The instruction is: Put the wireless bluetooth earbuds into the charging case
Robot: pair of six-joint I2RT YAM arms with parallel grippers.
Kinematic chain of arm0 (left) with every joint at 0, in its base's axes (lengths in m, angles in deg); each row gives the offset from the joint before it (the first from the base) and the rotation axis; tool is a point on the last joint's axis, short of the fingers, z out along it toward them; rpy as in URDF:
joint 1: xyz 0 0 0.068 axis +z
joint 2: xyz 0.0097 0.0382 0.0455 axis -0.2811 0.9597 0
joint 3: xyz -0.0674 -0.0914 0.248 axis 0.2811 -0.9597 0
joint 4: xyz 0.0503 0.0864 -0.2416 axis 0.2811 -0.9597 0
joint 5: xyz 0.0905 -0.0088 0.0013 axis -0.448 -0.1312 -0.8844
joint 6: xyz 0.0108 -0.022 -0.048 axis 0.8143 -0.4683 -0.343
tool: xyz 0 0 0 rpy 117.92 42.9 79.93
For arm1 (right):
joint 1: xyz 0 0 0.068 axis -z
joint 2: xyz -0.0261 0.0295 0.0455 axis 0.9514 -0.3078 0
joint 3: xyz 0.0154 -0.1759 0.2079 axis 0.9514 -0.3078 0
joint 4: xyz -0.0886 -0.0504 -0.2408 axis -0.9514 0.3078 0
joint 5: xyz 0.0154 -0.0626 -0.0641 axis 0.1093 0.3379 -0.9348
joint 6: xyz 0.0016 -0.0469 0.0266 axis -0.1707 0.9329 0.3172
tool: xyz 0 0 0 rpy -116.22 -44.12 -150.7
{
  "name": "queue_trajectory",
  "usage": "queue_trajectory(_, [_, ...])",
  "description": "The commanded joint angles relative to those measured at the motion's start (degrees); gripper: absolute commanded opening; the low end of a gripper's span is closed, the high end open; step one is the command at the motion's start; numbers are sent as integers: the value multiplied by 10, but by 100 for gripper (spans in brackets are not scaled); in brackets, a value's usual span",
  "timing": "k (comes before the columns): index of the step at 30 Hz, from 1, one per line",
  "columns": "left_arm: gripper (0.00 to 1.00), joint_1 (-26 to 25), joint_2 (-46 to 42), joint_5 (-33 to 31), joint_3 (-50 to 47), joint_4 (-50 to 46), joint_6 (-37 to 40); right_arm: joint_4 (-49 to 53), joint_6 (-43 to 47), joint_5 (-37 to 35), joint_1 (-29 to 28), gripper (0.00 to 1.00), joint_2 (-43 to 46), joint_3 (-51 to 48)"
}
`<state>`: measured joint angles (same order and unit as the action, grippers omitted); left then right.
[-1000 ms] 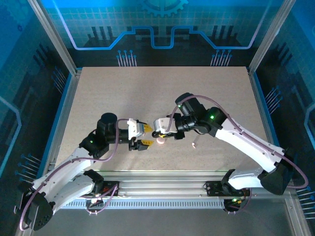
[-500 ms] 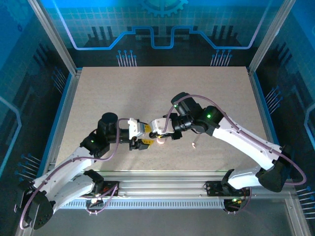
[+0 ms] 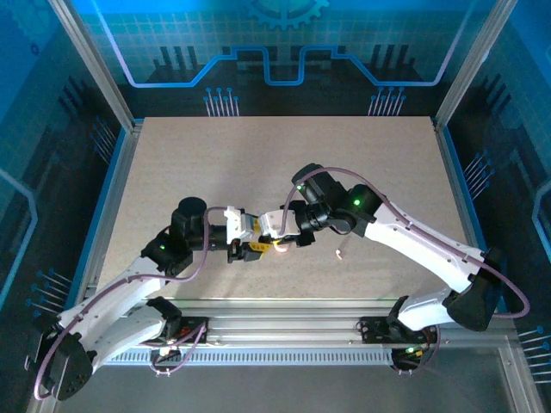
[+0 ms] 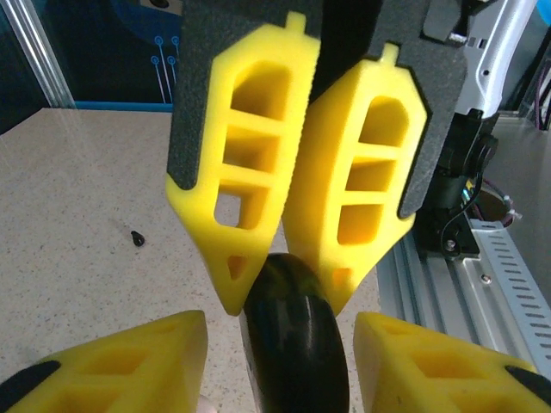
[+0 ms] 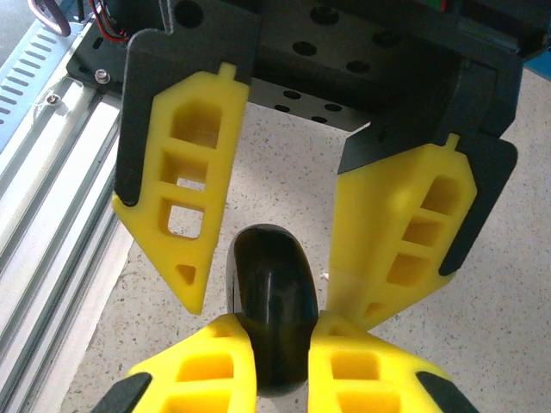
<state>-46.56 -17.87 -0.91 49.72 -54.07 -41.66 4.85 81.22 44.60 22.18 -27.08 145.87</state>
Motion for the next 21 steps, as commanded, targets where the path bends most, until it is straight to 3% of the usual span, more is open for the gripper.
queue_trajectory(1, [50,-5,-1,0,1,-25,27,11,10,-7,-9,13,-1,22])
queue_trajectory(10, [39,-9,1,-9,9,-51,48,14,13,-8,-8,13,1,25])
queue_trajectory(16, [43,-10,-2,-4,2,-18,24,17,12,-9,-7,13,-4,25])
queue_trajectory(19, [30,-10,-3,-8,1,-17,21,20,13,-11,-8,13,-5,26])
queue_trajectory(21, [26,-10,-3,-10,2,-21,23,19,12,-10,-8,13,-6,27])
